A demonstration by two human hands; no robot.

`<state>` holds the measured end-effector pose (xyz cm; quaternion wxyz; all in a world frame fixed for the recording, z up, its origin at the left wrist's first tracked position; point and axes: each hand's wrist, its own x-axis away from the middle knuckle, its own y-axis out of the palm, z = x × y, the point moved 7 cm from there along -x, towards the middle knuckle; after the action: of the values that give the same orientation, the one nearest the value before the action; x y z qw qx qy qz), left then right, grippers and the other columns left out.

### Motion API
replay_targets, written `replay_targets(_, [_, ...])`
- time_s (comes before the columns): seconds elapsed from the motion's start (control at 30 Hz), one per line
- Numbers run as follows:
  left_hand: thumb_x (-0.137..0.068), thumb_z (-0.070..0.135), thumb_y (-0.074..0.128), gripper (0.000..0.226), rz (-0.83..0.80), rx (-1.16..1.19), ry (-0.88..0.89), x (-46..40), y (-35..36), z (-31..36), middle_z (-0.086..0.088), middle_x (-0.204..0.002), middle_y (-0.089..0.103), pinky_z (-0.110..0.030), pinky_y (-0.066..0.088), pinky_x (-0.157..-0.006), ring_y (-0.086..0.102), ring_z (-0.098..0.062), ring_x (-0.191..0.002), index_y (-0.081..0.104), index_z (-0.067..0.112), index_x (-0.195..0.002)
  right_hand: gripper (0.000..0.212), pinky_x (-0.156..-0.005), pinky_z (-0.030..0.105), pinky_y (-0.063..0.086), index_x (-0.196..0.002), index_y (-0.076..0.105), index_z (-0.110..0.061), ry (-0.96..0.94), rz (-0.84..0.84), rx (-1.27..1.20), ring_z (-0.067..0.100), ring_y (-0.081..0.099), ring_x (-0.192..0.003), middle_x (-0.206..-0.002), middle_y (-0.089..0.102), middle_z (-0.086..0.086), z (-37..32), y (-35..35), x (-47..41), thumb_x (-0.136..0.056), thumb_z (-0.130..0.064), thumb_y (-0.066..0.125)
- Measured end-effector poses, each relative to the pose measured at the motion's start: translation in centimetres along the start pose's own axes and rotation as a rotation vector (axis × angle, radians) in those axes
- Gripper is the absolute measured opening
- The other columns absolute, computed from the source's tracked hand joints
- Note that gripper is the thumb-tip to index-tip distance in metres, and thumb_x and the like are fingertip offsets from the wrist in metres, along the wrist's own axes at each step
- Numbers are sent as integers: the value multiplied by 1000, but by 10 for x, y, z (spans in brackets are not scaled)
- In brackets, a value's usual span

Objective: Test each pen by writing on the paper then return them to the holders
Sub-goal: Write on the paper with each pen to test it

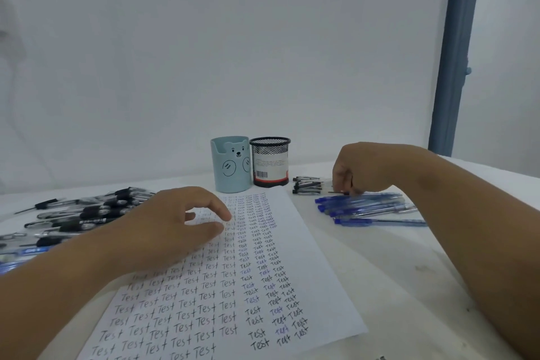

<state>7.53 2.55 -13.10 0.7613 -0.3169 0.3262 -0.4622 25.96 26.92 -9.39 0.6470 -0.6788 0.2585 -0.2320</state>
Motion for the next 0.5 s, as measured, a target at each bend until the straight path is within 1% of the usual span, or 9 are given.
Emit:
replay_targets(0.07, [-90,45,69,19,24,-15,4,0,-5,0,36,-126,55,-32,42,-102,53,-1,-120,64,60,-100,31,-79,26,53,-96,75,-27,-62,83,-12,7,65,-82,-94,72,-11,-11,-4,-1,-86,0,66])
replay_targets(0.1, [-90,43,70,17,46,-35,6,-1,-9,-1,34,-119,58,-29,44,-98,56,2,-114,66,58,-98,27,-76,24,49,-99,75,-28,-121,142,-33,0,62,-79,-94,69,-16,-24,-5,1,-89,-4,66])
replay_targets(0.17, [-90,35,71,12,91,-96,11,-2,-19,-4,30,-100,65,-21,45,-85,60,7,-97,72,47,-91,20,-73,16,42,-99,76,-31,-271,231,-115,-10,57,-74,-86,63,-25,-60,-4,8,-92,-14,68])
replay_targets(0.23, [-91,24,72,17,120,-151,22,-2,-30,-9,25,-91,68,-19,49,-78,60,5,-85,73,41,-89,16,-71,7,39,-103,75,-31,-406,230,-205,-14,57,-76,-85,62,-27,-100,7,17,-94,-21,67])
replay_targets(0.27, [-91,20,70,20,125,-191,17,-2,-36,-12,21,-89,69,-16,49,-74,60,5,-81,74,39,-88,15,-73,7,41,-107,74,-31,-465,208,-238,-11,59,-80,-88,63,-27,-120,14,22,-95,-24,67])
replay_targets(0.33, [-91,14,67,24,102,-307,-14,0,-47,-19,17,-91,70,-7,44,-65,56,13,-75,74,37,-90,18,-79,16,48,-113,72,-33,-554,162,-270,-2,61,-91,-100,65,-24,-148,28,29,-96,-33,65])
replay_targets(0.37, [-90,12,66,25,89,-354,-47,0,-54,-25,16,-92,69,-4,41,-61,55,15,-72,73,36,-91,20,-81,19,49,-115,70,-35,-582,146,-272,-1,60,-94,-104,65,-23,-157,34,31,-96,-37,64])
replay_targets(0.43, [-86,10,69,26,76,-402,-130,1,-69,-39,12,-92,67,-6,40,-59,57,9,-72,73,35,-91,20,-82,17,48,-115,69,-37,-606,124,-283,-3,58,-96,-107,63,-25,-166,42,33,-96,-42,63])
replay_targets(0.5, [-83,11,73,25,70,-409,-207,4,-81,-53,9,-94,67,-10,44,-62,60,0,-77,73,35,-90,18,-83,16,47,-112,71,-36,-612,106,-307,-3,57,-97,-106,64,-25,-167,47,32,-96,-41,62])
